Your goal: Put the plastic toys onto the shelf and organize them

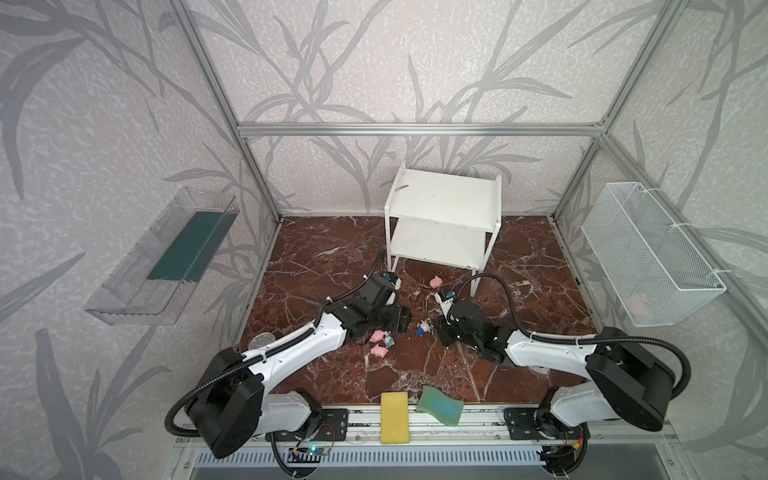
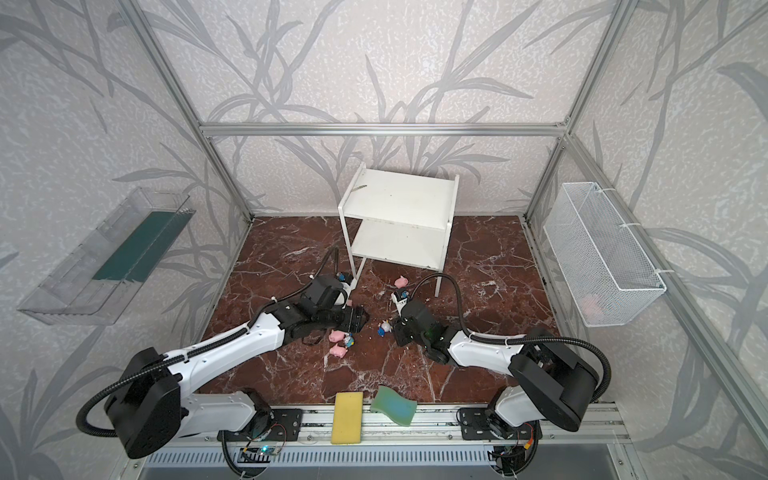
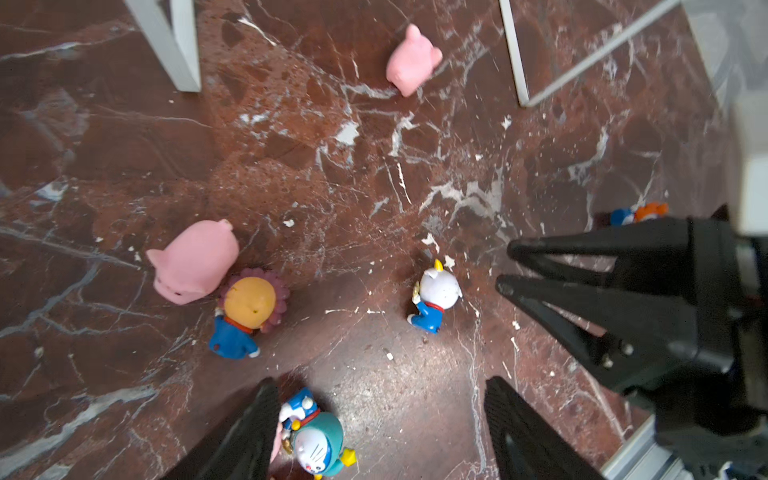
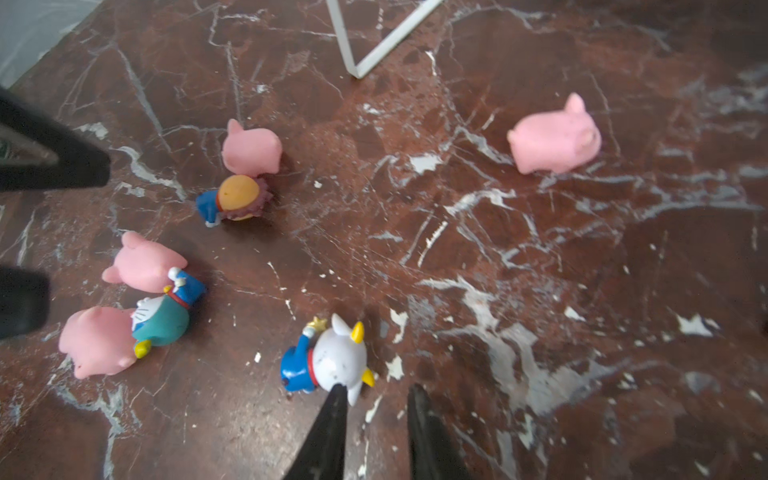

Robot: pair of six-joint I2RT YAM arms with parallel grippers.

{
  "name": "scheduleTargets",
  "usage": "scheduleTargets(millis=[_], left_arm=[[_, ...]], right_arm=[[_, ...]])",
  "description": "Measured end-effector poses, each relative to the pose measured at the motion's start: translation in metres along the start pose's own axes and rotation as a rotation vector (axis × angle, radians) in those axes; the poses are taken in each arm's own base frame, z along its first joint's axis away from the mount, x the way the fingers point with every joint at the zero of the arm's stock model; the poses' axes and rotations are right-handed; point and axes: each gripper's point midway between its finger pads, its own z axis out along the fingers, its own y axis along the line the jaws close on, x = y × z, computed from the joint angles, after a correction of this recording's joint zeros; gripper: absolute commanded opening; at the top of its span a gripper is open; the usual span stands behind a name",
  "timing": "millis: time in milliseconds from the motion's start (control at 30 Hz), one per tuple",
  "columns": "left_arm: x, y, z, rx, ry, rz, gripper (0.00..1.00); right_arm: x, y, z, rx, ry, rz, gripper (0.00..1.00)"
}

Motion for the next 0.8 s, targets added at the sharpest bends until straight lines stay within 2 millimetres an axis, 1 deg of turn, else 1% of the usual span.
scheduleTargets(millis=[67,100,167,267,333,400,467,567,667,800], left_arm=[[0.004,-0.007,0.007,-0.02,0.024,0.056,0.73],[0.006,-0.009,0.011,-0.032,0.034,0.077,0.72],[0.008,-0.015,0.02,-0.061,0.05,0.127,0.69],[0.013,-0.019,0.031,-0.101,0.083,0.181,0.65],[0.013,-0.023,0.039,-0.12,0.1,0.216,0.59],[0.014,-0.028,0.046,-0.14,0.116,0.258,0.5],[0.015,-0.032,0.052,-0.159,0.126,0.294,0.47],[0.022,-0.037,0.058,-0.174,0.141,0.345,0.4],[0.027,-0.04,0.059,-0.178,0.15,0.38,0.39],[0.029,-0.045,0.06,-0.168,0.149,0.41,0.39]], right_arm=[[0.004,-0.005,-0.007,0.014,0.014,0.003,0.45],[0.005,-0.006,-0.012,0.018,0.018,0.003,0.47],[0.009,-0.011,-0.022,0.027,0.027,0.008,0.48],[0.013,-0.021,-0.031,0.046,0.037,0.022,0.49],[0.017,-0.027,-0.033,0.06,0.048,0.03,0.49],[0.021,-0.032,-0.035,0.074,0.059,0.037,0.49],[0.026,-0.036,-0.036,0.082,0.071,0.042,0.49],[0.033,-0.04,-0.037,0.091,0.083,0.049,0.49],[0.038,-0.043,-0.038,0.098,0.09,0.058,0.49],[0.039,-0.046,-0.04,0.102,0.083,0.066,0.49]])
